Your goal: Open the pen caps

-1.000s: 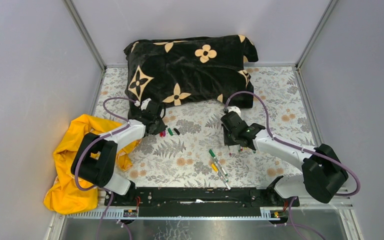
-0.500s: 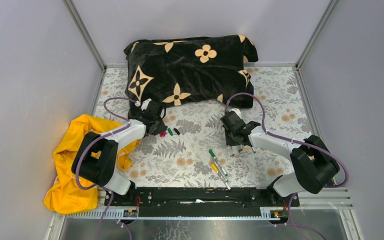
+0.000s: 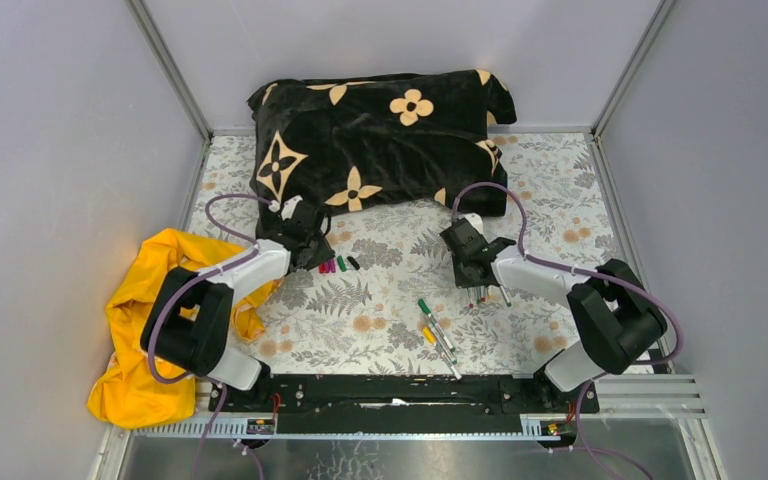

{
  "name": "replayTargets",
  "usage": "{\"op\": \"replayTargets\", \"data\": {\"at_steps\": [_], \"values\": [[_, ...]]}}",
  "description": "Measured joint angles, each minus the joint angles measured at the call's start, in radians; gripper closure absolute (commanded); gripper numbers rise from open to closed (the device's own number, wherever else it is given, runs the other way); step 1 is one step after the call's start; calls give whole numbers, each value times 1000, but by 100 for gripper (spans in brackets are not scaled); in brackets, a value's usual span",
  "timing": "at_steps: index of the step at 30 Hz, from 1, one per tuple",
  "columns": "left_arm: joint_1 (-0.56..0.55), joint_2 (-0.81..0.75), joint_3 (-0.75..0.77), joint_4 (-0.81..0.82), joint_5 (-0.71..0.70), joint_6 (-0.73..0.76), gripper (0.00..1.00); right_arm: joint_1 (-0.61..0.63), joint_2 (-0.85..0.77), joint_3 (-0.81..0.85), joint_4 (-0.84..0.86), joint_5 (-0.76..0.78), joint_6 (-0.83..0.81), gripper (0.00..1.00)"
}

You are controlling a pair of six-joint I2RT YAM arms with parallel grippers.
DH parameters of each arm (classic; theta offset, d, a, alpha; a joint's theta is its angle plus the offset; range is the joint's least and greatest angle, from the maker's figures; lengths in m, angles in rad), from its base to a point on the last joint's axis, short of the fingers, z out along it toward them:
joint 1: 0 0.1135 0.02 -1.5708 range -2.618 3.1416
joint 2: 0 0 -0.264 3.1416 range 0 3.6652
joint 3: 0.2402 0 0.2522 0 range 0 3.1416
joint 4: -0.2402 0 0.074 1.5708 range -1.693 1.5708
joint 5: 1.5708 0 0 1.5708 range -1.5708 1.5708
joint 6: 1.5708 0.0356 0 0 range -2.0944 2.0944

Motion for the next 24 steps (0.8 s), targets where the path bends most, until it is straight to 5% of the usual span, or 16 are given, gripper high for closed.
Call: {"op": "replayTargets", "data": {"at_steps": [24], "values": [[-5, -113, 0, 0, 4, -16, 63, -4, 82, 39, 7, 58, -25, 71]]}}
